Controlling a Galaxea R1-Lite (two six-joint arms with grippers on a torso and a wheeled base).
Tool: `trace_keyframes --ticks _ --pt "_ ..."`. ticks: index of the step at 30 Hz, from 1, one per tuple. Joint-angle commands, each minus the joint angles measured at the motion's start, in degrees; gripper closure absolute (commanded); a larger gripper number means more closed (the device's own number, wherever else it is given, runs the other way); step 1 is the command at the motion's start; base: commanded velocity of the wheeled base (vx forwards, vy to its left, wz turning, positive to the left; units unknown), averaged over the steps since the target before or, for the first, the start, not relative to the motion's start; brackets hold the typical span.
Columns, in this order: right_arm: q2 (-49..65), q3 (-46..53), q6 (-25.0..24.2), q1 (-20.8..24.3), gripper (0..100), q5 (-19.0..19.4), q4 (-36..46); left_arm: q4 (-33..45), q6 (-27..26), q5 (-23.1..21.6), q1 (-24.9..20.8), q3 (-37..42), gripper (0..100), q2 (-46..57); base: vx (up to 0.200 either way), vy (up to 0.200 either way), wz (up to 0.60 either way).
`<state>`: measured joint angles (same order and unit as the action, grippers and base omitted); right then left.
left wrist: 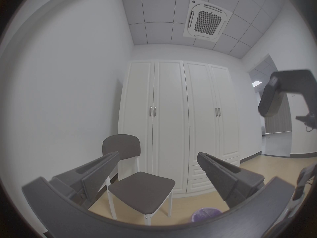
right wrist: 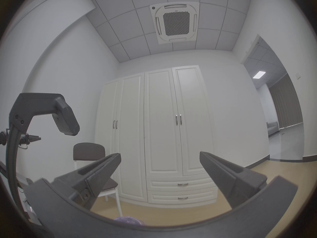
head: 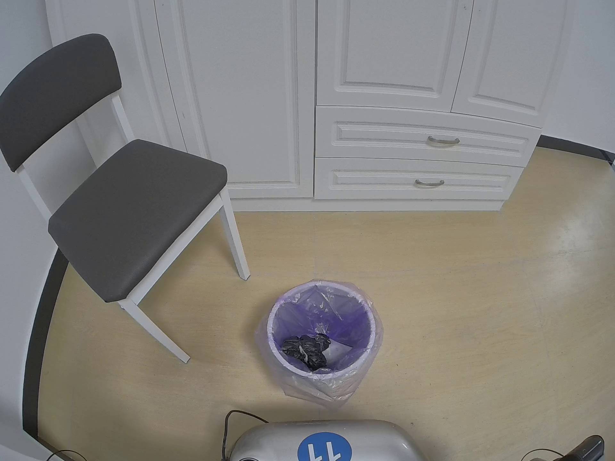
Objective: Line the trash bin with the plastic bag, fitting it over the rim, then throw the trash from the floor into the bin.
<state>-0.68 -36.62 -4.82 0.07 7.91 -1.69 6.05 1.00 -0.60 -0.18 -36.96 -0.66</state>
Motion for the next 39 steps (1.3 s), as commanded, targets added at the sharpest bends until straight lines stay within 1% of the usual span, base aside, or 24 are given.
trace_keyframes --ticks 1,4,6,11,12,13,16,20,23,24,28,33,36,37,38,39 --pt "0.68 9.20 -0.11 0.01 0 -1.67 -10.70 -15.89 -1.09 3.15 0.01 17.98 0 0.66 0.000 0.000 0.00" --pt "0.68 14.47 0.07 0.01 0 -2.64 -16.85 -18.44 -1.09 3.85 0.01 21.49 0 0.66 0.000 0.000 0.00" --pt "0.68 18.25 0.33 0.01 0 -2.73 -20.98 -18.53 -0.91 4.20 0.01 22.81 0 0.66 0.000 0.000 0.00" --pt "0.68 28.97 3.50 0.01 0 -2.73 -29.77 -18.61 -0.82 4.29 0.01 25.36 0 0.66 0.000 0.000 0.00" --pt "0.68 28.97 3.50 0.01 0 -2.73 -29.77 -18.61 -0.82 4.29 0.01 25.36 0 0.66 0.000 0.000 0.00" --pt "0.68 32.84 4.29 0.01 0 -2.73 -32.67 -18.70 -1.00 4.29 0.01 26.50 0 0.66 0.000 0.000 0.00" --pt "0.68 36.62 4.55 0.01 0 -2.46 -34.60 -18.97 -1.09 4.20 0.01 28.52 0 0.66 0.000 0.000 0.00" --pt "0.68 36.62 3.50 0.01 0 -2.37 -32.41 -18.97 -1.09 4.20 0.09 31.16 0 0.66 0.000 0.000 0.00" --pt "0.68 36.62 4.02 0.01 0 -2.29 -28.45 -19.05 -0.91 4.29 0.01 33.18 0 0.66 0.000 0.000 0.00" --pt "0.68 36.62 4.29 0.01 0 -2.29 -25.73 -19.41 -0.82 4.29 0.01 34.33 0 0.66 0.000 0.000 0.00" --pt "0.68 36.62 4.20 0.01 0 -2.29 -22.39 -21.69 -0.91 4.20 0.01 36.79 0 0.66 0.000 0.000 0.00" --pt "0.68 36.62 4.29 0.01 0 -2.29 -16.50 -20.99 -0.65 4.20 0.09 36.87 0 0.66 0.000 0.000 0.00" --pt "0.68 36.62 4.38 0.01 0 -2.29 -16.06 -20.99 -0.65 4.20 0.01 36.87 0 0.66 0.000 0.000 0.00" --pt "0.68 36.62 4.73 0.01 0 -2.29 -13.07 -19.67 -0.74 4.20 0.01 36.87 0 0.66 0.000 0.000 0.00" --pt "0.68 36.62 4.73 0.01 0 -2.29 -13.07 -19.67 -0.74 4.20 0.01 36.87 0 0.66 0.000 0.000 0.00" --pt "0.68 36.62 4.73 0.01 0 -2.29 -11.58 -17.74 -0.82 4.29 0.01 36.87 0 0.66 0.000 0.000 0.00"
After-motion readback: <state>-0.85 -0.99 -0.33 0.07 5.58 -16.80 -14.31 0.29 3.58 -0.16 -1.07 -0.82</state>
